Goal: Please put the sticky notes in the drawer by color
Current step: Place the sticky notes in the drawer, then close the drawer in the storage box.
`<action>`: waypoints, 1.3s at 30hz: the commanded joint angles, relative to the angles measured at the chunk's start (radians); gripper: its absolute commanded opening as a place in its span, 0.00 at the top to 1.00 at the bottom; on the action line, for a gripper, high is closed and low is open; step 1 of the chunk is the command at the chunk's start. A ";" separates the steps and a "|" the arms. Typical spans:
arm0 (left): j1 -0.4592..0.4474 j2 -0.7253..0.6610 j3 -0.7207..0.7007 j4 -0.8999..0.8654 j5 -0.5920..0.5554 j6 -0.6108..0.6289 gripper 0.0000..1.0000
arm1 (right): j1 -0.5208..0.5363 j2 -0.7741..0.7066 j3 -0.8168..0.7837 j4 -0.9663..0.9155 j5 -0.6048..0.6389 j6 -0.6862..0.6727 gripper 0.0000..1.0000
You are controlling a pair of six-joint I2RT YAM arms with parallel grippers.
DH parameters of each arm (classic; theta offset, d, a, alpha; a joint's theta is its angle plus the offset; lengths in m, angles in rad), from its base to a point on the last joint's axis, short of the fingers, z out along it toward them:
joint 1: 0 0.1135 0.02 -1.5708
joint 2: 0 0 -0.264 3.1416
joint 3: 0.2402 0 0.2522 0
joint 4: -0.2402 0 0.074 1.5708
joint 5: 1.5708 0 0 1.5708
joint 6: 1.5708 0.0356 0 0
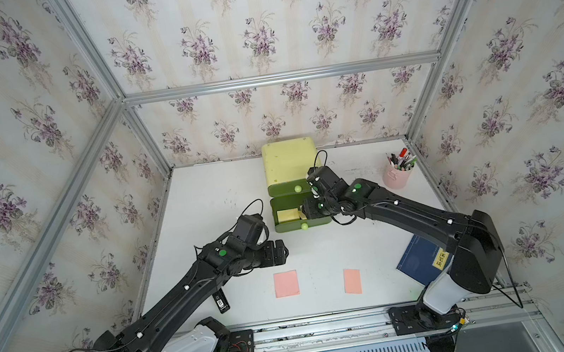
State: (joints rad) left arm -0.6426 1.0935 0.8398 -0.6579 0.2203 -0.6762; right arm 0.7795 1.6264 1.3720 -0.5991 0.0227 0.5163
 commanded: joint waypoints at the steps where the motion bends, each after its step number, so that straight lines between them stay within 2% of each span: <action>1: 0.000 0.002 0.004 0.002 0.001 0.016 0.06 | 0.001 0.031 -0.006 0.021 -0.076 -0.009 0.50; 5: 0.000 -0.012 -0.008 -0.002 -0.009 0.014 0.06 | 0.003 0.064 -0.001 0.033 -0.115 -0.020 0.51; 16: 0.001 -0.018 0.000 -0.015 -0.014 0.024 0.06 | -0.002 0.187 0.113 -0.072 -0.035 -0.056 0.50; 28: 0.001 -0.025 0.051 -0.027 -0.032 0.033 0.06 | 0.000 0.016 0.128 -0.090 -0.069 -0.026 0.44; 34: 0.020 0.012 0.225 -0.051 -0.085 0.094 0.06 | 0.000 -0.124 0.005 -0.060 -0.126 -0.024 0.44; 39: 0.153 0.130 0.447 -0.065 -0.045 0.184 0.08 | 0.010 -0.276 -0.260 0.133 -0.258 -0.036 0.49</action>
State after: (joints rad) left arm -0.5346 1.1732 1.2053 -0.7147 0.1677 -0.5690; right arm 0.7811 1.3937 1.1923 -0.5865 -0.1478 0.4892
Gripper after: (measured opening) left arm 0.924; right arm 0.521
